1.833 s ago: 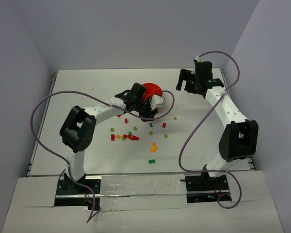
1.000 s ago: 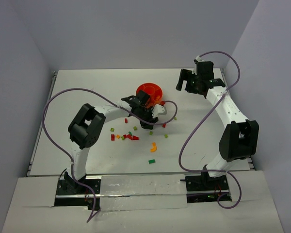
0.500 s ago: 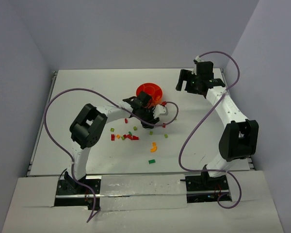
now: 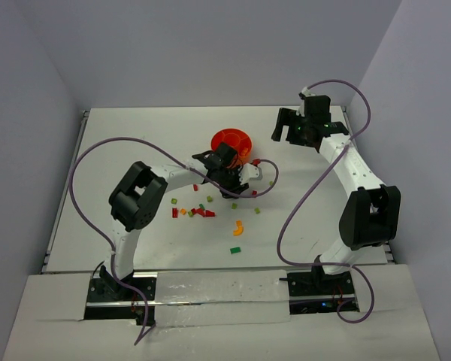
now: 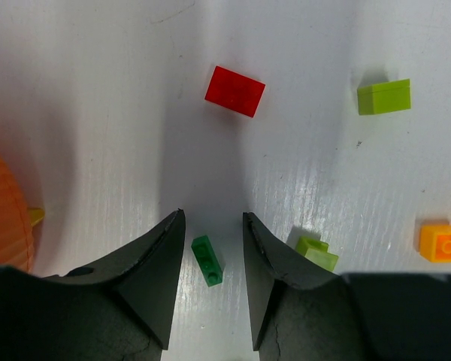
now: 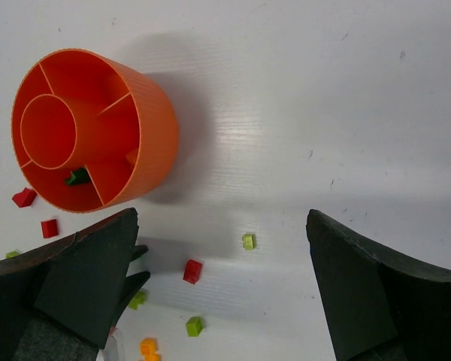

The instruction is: Sort the legos into containers by color

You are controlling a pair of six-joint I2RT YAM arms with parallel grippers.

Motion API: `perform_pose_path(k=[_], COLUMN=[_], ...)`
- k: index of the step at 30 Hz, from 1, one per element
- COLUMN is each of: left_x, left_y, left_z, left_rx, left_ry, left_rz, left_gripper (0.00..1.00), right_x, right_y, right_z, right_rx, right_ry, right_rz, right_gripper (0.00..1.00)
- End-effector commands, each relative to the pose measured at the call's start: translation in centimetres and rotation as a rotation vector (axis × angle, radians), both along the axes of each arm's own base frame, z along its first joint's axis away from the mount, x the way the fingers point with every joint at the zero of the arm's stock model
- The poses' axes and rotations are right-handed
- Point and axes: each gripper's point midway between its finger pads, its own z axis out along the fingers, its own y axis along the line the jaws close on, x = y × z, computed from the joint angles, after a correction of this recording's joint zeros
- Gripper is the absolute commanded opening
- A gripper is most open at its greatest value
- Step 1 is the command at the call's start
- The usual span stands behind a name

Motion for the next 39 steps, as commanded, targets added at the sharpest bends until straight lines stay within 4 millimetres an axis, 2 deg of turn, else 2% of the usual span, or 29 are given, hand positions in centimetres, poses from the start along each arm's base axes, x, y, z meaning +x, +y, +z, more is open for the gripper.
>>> perform_pose_path(k=[1, 14, 19, 25, 26, 28, 31, 32, 34, 36, 37, 39], left_x=[-0.3, -0.2, -0.4, -0.5, -0.6, -0.6, -1.0, -1.3, -1.2, -1.1, -1.0, -0.7], left_y=[1.7, 3.9, 4.0, 3.8, 3.7, 3.6, 3.6, 3.6, 3.8, 4.2, 4.2, 4.7], left_z=[-0.4, -0.7, -0.8, -0.1, 0.4, 1.5, 5.2, 7.5, 9.7, 12.9, 13.1, 14.8], left_rx=[0.047, 0.080, 0.084, 0.071, 0.065, 0.046, -0.006, -0.046, -0.084, -0.120, -0.118, -0.119], left_ry=[0.009, 0.029, 0.035, 0.037, 0.037, 0.031, 0.006, -0.009, -0.033, -0.085, -0.094, -0.136], left_rz=[0.010, 0.054, 0.050, 0.045, 0.043, 0.041, 0.038, 0.039, 0.053, 0.054, 0.053, 0.031], left_gripper=[0.45, 0.42, 0.29, 0.06, 0.00, 0.00, 0.00, 0.00, 0.00, 0.00, 0.00, 0.00], right_x=[-0.3, -0.2, -0.2, -0.1, -0.1, -0.1, -0.1, -0.1, -0.2, -0.2, -0.2, -0.3], right_y=[-0.3, -0.1, -0.1, 0.0, 0.0, 0.0, 0.0, 0.1, 0.1, 0.4, 0.5, 0.8], right_z=[0.0, 0.0, -0.1, 0.0, -0.1, 0.0, 0.2, 0.5, 0.5, 0.5, 0.5, 0.5], right_rx=[0.002, 0.010, 0.012, 0.012, 0.012, 0.013, 0.013, 0.014, 0.015, 0.020, 0.022, 0.033], right_ry=[0.004, 0.004, 0.007, 0.006, 0.007, 0.006, -0.001, -0.008, -0.012, -0.012, -0.012, -0.010], right_rz=[0.003, 0.008, 0.010, 0.010, 0.010, 0.011, 0.014, 0.020, 0.025, 0.047, 0.055, 0.072], right_gripper=[1.00, 1.00, 1.00, 1.00, 1.00, 1.00, 1.00, 1.00, 1.00, 1.00, 1.00, 1.00])
